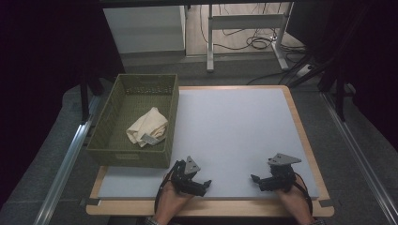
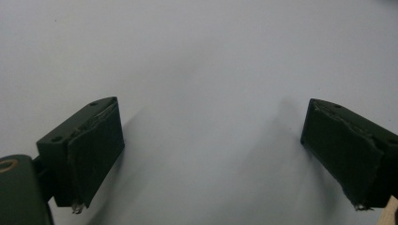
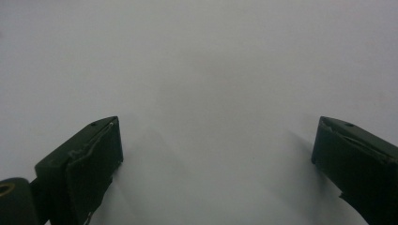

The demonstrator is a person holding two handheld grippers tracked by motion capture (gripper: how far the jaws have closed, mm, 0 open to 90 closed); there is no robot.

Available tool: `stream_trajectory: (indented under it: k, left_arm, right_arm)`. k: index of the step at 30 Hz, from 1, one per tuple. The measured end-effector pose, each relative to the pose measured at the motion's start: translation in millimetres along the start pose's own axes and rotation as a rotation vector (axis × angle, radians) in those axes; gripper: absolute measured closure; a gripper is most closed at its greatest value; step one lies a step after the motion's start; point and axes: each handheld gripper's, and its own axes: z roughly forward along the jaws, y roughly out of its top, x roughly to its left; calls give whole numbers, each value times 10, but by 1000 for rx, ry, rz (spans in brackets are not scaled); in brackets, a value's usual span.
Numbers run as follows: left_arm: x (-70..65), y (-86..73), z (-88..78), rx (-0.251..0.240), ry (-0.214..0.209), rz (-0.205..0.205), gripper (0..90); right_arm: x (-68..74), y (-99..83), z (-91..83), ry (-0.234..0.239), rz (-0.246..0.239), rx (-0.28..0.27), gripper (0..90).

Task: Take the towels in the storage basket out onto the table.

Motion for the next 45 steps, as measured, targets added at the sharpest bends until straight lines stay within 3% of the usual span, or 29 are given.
stream_trajectory:
  k: [28,38,45]
  left_arm:
    - [-13,-7,-7,-1,8,-4,65]
    - [5,66,1,54,-6,3,61]
    - [26,50,3,37,-11,1,44]
  right_arm:
    - [-4,-7,-4,6,-4,-3,22]
    - [-4,-7,-4,4,-6,-3,22]
    - [-4,-7,-4,4,-6,-3,22]
